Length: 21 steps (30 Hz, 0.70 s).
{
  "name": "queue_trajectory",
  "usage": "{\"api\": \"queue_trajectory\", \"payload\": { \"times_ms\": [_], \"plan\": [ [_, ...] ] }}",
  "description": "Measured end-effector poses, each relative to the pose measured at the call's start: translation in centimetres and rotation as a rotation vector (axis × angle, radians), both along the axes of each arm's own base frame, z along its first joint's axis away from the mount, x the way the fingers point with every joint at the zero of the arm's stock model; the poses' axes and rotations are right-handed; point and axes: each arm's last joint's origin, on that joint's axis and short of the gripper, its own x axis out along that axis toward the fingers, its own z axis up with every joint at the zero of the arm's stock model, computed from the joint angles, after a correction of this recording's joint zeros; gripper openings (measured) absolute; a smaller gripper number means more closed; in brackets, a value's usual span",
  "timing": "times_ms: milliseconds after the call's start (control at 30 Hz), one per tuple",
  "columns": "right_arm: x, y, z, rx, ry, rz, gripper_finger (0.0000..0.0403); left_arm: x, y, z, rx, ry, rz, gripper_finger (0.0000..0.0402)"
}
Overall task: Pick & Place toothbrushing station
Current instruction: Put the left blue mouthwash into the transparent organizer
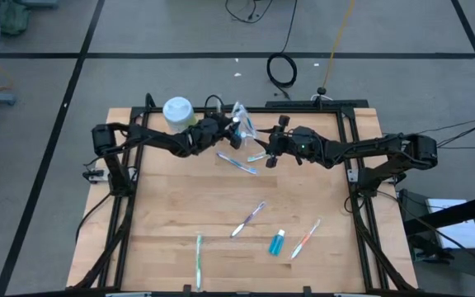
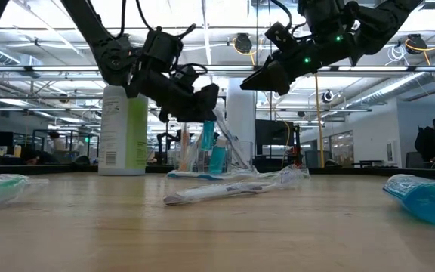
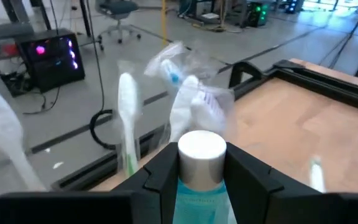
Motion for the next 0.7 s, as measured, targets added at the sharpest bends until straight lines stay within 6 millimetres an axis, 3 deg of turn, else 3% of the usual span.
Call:
{"api": "queue_trajectory", "payload": {
  "times_ms": [700],
  "plan": [
    [0.00, 0.00, -0.01, 0.001, 0.000, 0.000, 0.0142, -0.07, 0.15, -0.75, -0.004, 0.060, -0.031, 0.0118]
  ]
}}
